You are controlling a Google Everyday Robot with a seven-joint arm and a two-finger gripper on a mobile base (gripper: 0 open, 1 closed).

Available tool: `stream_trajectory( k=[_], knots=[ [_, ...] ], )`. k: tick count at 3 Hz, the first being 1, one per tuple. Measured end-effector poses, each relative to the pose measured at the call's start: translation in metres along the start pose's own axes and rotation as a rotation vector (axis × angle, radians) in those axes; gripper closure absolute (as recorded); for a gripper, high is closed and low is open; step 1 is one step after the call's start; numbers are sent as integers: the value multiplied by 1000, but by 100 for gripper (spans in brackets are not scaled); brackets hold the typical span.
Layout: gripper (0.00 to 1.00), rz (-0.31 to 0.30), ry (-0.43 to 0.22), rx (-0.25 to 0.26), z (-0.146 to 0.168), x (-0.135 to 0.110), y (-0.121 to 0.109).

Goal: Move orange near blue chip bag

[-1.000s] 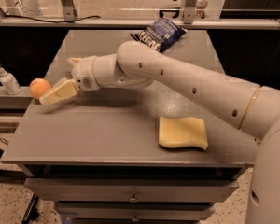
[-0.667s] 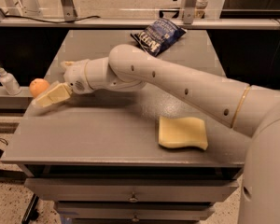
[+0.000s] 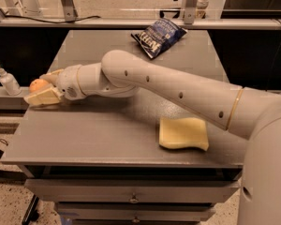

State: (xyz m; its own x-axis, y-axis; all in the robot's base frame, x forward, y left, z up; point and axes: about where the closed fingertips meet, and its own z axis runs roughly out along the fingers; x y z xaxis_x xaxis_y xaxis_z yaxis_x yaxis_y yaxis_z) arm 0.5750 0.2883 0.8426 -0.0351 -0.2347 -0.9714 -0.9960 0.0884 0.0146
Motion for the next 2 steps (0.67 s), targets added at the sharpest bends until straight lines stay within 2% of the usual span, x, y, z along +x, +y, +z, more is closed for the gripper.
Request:
stream_trajectory(
  k=[2],
  knots=[
    [86,-1,-10,14,-4,3,2]
  ],
)
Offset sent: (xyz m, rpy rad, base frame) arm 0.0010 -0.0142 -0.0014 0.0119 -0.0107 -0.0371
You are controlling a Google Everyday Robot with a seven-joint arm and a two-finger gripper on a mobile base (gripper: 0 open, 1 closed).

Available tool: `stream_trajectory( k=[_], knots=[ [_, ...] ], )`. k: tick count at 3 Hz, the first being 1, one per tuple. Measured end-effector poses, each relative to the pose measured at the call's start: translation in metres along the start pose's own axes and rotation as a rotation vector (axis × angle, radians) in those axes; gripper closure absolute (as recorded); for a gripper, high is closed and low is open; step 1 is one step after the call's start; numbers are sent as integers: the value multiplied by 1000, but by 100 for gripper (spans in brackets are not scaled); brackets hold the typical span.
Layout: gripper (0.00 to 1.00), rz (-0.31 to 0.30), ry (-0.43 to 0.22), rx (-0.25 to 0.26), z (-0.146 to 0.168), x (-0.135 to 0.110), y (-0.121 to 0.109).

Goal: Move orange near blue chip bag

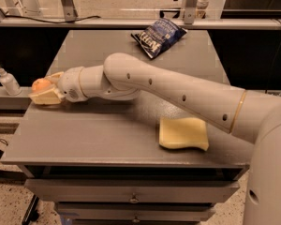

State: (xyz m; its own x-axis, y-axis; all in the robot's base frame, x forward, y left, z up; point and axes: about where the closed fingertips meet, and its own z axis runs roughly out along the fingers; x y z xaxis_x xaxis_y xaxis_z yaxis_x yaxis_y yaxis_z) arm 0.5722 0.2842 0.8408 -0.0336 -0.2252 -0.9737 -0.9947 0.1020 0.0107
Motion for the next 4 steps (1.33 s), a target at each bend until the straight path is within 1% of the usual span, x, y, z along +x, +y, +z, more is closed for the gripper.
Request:
stream_trajectory(
  k=[1,2,3,4],
  knots=[
    [100,-17,14,33,-20,-2,-11],
    [100,-43,52,106,-65,-5,-36],
    [100,-71,92,221,-146,-8,-69],
    [100,-71,92,221,-146,-8,-69]
  ],
)
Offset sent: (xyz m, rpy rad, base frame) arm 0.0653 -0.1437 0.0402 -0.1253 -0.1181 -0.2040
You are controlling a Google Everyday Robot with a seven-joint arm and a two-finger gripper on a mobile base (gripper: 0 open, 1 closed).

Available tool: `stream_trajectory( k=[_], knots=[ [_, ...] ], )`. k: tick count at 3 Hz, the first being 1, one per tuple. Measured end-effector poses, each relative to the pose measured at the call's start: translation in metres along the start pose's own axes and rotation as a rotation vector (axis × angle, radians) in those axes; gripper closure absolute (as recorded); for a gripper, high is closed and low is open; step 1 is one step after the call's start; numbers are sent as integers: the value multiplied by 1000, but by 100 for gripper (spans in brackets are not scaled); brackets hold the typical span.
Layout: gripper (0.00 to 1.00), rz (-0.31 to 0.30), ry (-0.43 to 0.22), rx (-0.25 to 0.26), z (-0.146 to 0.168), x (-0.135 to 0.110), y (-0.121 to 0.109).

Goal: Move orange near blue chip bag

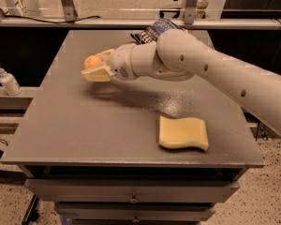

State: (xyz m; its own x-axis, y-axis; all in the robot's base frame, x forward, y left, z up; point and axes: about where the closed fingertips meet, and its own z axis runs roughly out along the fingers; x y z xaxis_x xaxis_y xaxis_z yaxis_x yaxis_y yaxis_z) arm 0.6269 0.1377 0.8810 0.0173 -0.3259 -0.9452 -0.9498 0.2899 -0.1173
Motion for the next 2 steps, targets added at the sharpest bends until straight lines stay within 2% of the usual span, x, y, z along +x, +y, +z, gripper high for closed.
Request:
stream_trajectory(
  k=[1,2],
  knots=[
    [100,-6,30,67,-22,0,-6],
    [100,-27,97,196,-77,1,-20]
  ],
)
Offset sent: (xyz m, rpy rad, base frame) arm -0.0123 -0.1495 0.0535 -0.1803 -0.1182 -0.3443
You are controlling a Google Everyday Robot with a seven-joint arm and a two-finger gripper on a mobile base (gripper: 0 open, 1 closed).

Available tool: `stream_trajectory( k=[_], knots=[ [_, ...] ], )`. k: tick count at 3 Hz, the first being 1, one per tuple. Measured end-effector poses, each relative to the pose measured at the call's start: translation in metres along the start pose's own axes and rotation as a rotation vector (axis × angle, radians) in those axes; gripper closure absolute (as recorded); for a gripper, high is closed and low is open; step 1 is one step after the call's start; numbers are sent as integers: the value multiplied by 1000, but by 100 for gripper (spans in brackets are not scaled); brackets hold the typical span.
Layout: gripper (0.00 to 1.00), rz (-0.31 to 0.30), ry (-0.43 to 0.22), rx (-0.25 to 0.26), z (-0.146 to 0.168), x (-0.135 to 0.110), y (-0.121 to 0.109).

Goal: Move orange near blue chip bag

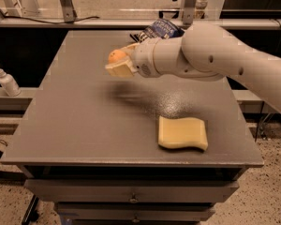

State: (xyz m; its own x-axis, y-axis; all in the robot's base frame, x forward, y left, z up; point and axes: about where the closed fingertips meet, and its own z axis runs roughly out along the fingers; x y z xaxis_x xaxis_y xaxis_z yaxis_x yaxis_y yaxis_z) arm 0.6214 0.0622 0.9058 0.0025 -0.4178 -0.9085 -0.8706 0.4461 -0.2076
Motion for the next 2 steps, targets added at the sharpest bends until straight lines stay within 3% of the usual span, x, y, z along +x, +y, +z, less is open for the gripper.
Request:
stream_trajectory(
  k=[1,2],
  knots=[
    [100,-29,56,134,-62,2,-26],
    [100,-29,56,134,-62,2,-25]
  ],
)
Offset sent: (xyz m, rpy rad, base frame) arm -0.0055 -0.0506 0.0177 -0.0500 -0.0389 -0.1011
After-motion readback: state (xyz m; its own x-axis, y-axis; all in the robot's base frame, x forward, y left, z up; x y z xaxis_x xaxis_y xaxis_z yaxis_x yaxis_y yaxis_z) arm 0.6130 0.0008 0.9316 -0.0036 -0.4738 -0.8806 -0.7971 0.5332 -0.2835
